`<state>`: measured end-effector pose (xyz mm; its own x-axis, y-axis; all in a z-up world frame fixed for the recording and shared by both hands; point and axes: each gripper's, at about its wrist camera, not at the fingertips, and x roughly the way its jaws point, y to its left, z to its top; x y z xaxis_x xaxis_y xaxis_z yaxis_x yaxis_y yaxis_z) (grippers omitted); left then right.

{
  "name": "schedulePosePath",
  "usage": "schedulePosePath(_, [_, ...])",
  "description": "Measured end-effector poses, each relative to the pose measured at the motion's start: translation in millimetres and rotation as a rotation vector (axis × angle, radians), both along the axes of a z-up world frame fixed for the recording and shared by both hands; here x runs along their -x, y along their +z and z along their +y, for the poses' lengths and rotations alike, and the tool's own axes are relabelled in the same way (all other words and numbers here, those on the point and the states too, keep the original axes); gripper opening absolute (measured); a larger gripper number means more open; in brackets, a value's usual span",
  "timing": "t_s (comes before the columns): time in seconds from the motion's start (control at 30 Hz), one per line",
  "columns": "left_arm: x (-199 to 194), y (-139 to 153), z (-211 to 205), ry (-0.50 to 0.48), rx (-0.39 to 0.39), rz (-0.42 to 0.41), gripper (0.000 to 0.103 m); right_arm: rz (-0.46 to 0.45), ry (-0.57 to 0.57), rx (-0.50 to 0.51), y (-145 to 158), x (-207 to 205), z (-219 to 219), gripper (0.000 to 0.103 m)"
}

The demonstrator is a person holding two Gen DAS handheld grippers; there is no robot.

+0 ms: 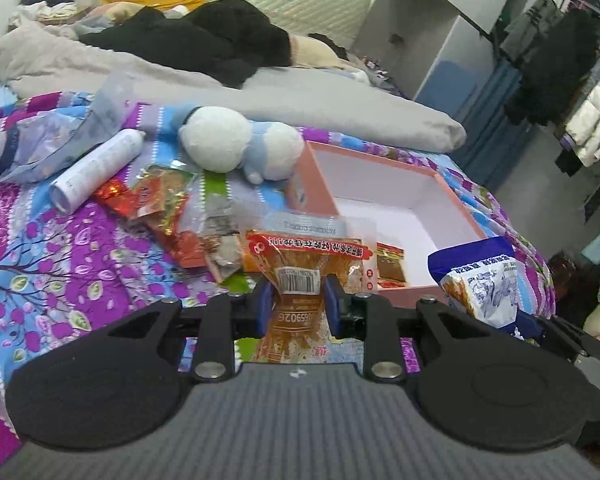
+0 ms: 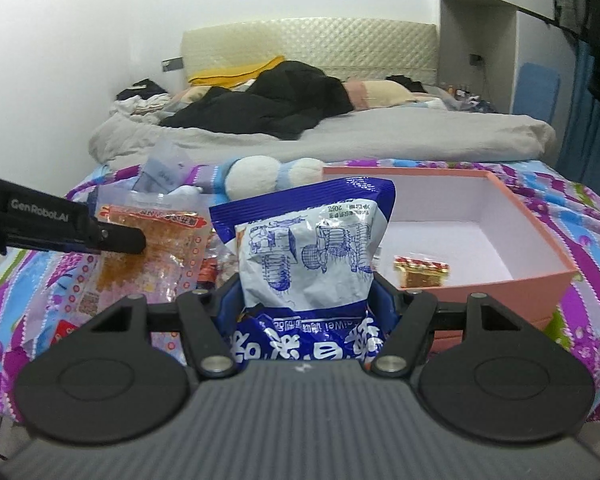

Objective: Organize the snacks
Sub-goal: 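Carry both packets over the pink box with both grippers, then open left gripper to drop the dried-meat packet into the pink box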

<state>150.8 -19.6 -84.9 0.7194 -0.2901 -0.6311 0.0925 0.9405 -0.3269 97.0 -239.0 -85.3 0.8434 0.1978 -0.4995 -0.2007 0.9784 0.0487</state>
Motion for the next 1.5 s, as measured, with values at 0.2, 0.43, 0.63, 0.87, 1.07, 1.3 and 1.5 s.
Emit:
schedulePosePath(0.2, [-16.8, -3.2, -20.8, -0.026, 0.008, 0.011, 0.03, 0.008, -0.037, -0.009, -1.8, -3.3, -16.6, 0.068])
schedulePosePath(0.43, [-50.2, -8.8, -47.1, -0.073, 0.009, 0.037, 0.03, 0.039, -0.067, -0.014, -8.8, -18.6, -35.4, 0.068])
schedulePosePath(0.63, [-90.9, -16.9, -69.4, -0.108, -0.011, 0.064, 0.03, 0.072, -0.089, -0.027, -16.5, -40.5, -45.8, 0.068])
schedulePosePath(0.87, [-143.7, -22.7, -93.2, -0.137, -0.019, 0.073, 0.03, 0.084, -0.122, -0.041, -19.8, -79.7, -62.3, 0.068])
schedulePosePath(1.07, [-190.1, -34.6, -111.5, -0.162, -0.031, 0.085, 0.027, 0.088, -0.139, -0.04, -24.9, -117.8, -77.2, 0.068])
schedulePosePath(1.3, [-214.4, -60.7, -116.1, -0.158, -0.044, 0.132, 0.027, 0.161, -0.127, -0.03, -50.8, -155.8, -85.8, 0.068])
schedulePosePath(1.5, [-208.0, -69.4, -102.1, -0.133, -0.048, 0.144, 0.027, 0.177, -0.128, -0.052, -60.3, -158.8, -86.3, 0.068])
